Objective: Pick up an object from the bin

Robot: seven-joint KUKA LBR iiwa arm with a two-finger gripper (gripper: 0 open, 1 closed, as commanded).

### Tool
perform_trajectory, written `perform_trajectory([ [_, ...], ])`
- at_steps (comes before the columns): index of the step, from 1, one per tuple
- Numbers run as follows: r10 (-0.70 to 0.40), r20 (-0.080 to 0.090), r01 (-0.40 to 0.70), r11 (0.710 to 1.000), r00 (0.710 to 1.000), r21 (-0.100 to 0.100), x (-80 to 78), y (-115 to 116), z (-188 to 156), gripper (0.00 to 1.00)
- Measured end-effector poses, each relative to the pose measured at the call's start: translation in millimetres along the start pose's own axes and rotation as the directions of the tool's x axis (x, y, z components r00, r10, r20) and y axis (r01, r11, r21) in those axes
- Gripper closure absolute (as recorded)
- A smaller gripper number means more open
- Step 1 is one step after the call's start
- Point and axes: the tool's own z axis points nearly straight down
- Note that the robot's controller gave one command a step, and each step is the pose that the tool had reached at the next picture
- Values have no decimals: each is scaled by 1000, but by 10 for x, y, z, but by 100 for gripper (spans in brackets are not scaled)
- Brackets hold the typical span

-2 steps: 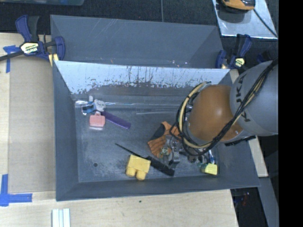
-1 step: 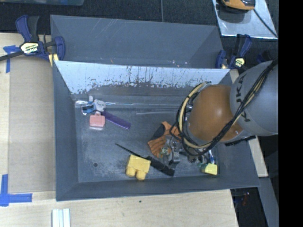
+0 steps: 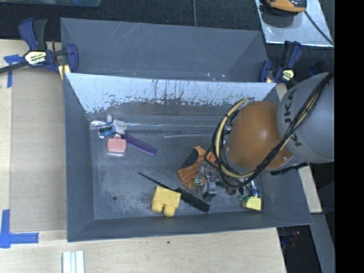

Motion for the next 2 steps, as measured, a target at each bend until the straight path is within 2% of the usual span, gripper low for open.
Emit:
perform_trajectory([
  [2,0,0,0,1000,1000,0,-10,0,-480,100],
])
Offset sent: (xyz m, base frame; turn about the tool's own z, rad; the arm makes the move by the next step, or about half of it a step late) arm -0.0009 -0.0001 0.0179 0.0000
